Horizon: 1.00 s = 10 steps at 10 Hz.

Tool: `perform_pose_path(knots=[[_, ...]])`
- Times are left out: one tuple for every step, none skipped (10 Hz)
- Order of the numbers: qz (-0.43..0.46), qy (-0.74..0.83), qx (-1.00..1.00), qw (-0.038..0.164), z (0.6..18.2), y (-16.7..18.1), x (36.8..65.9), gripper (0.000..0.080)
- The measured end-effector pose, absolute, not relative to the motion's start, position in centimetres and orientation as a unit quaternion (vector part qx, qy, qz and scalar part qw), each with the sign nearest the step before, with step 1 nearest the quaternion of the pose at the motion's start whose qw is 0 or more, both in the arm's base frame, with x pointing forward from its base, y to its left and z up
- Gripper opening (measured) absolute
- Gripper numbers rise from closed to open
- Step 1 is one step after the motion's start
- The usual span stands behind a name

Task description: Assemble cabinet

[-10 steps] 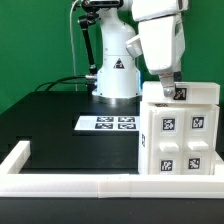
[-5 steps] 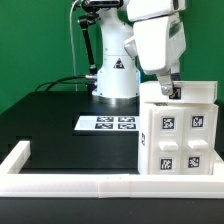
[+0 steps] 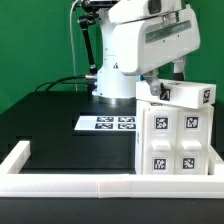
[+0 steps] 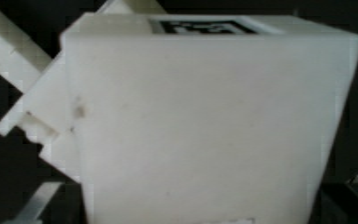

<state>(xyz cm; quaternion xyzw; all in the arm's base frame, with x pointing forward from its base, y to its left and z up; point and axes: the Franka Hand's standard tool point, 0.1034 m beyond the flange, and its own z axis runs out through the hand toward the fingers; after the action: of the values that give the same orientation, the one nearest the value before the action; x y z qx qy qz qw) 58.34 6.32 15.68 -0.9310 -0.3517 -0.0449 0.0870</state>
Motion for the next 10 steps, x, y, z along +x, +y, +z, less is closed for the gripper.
perform_pose_path(knots=[[-0.044,-0.298,-0.949,0.09,15.65,6.34,58.37,0.0566],[-0.042,-0.244,-0.964,0.096,15.65,6.44,58.37,0.0566],[-0.041,-0.176,-0.978,0.1,15.66,6.63,58.48,0.0566],[-0.038,-0.137,-0.985,0.102,15.66,6.78,58.49,0.0566],[-0.032,-0.086,-0.99,0.104,15.66,6.86,58.49,0.0566],[-0.029,-0.056,-0.993,0.104,15.67,6.85,58.5,0.0566],[-0.026,-0.03,-0.994,0.105,15.67,6.85,58.5,0.0566],[-0.021,0.021,-0.994,0.106,15.66,6.85,58.5,0.0566],[-0.018,0.046,-0.993,0.107,15.66,6.85,58.5,0.0566],[-0.014,0.086,-0.99,0.108,15.65,6.83,58.5,0.0566]])
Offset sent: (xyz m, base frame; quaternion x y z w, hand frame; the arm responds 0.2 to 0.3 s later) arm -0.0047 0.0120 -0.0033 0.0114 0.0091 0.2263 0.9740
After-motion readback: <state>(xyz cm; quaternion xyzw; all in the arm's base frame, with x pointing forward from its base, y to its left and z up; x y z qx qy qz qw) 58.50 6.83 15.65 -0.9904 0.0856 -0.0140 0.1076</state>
